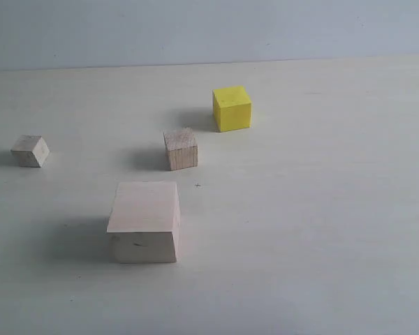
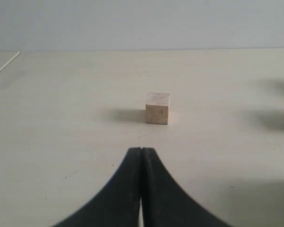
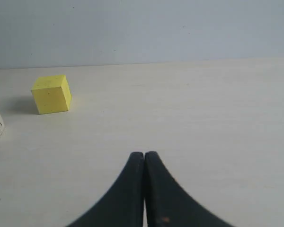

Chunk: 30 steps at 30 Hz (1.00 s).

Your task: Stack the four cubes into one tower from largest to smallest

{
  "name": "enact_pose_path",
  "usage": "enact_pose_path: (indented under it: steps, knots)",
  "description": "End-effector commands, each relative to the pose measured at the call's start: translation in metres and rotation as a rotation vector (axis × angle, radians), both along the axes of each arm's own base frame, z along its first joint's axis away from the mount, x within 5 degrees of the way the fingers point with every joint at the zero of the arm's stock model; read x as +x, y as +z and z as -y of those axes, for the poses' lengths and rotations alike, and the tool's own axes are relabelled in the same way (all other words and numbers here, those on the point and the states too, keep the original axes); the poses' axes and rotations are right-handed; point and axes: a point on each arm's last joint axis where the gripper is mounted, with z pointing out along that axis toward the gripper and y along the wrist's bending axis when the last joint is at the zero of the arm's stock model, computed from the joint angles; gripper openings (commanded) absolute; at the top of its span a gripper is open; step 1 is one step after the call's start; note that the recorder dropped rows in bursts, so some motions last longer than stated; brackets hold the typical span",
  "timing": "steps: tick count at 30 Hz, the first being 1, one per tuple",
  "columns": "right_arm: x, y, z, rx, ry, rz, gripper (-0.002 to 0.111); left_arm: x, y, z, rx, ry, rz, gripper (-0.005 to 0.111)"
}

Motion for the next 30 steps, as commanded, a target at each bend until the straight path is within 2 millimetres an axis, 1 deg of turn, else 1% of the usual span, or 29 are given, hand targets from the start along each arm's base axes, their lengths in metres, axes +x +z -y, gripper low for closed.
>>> enact_pose_path:
  steps: [1,9,12,14,17,19,21,27,30]
  knots:
    - [0.000,-0.001,0.000,0.000,0.001,0.004,0.000,0.000,0.000,0.000,-0.005,0.006,0.011,0.000]
    - [0.000,-0.001,0.000,0.000,0.001,0.004,0.000,0.000,0.000,0.000,-0.005,0.006,0.011,0.000]
    - [0.001,0.002,0.000,0.004,0.003,0.040,0.000,0.000,0.000,0.000,-0.005,0.006,0.011,0.000]
    - [0.002,0.010,-0.001,0.013,0.007,0.123,0.000,0.000,0.000,0.000,-0.005,0.006,0.011,0.000]
    - [0.002,0.028,-0.002,0.033,0.018,0.323,0.000,0.000,0.000,0.000,-0.005,0.006,0.011,0.000]
    - [0.001,0.036,-0.002,0.044,0.022,0.415,0.000,0.000,0.000,0.000,-0.005,0.006,0.011,0.000]
    - [0.000,0.042,-0.002,0.051,0.026,0.479,0.000,0.000,0.000,0.000,-0.005,0.006,0.011,0.000]
    - [-0.002,0.051,-0.002,0.057,0.030,0.582,0.000,0.000,0.000,0.000,-0.005,0.006,0.011,0.000]
    - [-0.007,0.062,-0.003,0.079,0.038,0.716,0.000,0.000,0.000,0.000,-0.005,0.006,0.011,0.000]
